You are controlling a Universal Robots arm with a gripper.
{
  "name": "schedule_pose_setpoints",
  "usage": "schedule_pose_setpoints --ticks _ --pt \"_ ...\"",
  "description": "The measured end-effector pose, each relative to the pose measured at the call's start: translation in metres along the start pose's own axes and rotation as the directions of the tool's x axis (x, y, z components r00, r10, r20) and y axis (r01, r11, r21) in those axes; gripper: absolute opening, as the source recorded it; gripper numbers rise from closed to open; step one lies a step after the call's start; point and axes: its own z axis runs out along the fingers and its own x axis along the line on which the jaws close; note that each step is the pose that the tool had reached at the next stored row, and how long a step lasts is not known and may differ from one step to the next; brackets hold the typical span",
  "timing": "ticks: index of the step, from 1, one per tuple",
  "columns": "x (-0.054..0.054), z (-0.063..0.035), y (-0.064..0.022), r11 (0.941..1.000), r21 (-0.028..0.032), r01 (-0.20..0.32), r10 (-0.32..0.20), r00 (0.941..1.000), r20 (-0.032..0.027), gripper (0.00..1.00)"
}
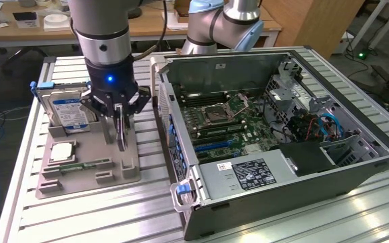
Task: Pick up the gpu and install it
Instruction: 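Pick up the gpu and move the gpu toward the slot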
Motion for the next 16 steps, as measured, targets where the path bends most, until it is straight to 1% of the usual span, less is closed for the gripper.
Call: schedule_pose_setpoints --ticks 3,4,5,6,7,8,12,16 --pt "0.0 -0.0057 0.0001 1.0 0.0002 0.0 0.0 1.0 0.0 0.28" --pt "0.0 -0.0061 0.0002 1.0 0.0039 0.0 0.0 1.0 0.0006 0.28" --pt "0.0 -0.0063 0.0001 0.9999 0.0153 0.0 0.0 1.0 0.0013 0.28" --pt "0.0 -0.0065 0.0001 0.9997 0.0246 0.0 0.0 1.0 0.0018 0.28" --pt "0.0 -0.007 0.0001 0.9996 0.0288 0.0 0.0 1.0 0.0021 0.28" --pt "0.0 -0.008 0.0001 0.9995 0.0302 0.001 -0.001 1.0 0.002 0.28" --pt "0.0 -0.0152 0.0003 0.9995 0.0302 0.0 0.0 1.0 0.0022 0.28" --pt "0.0 -0.0159 0.0003 0.9995 0.0301 0.0 0.0 1.0 0.0023 0.28"
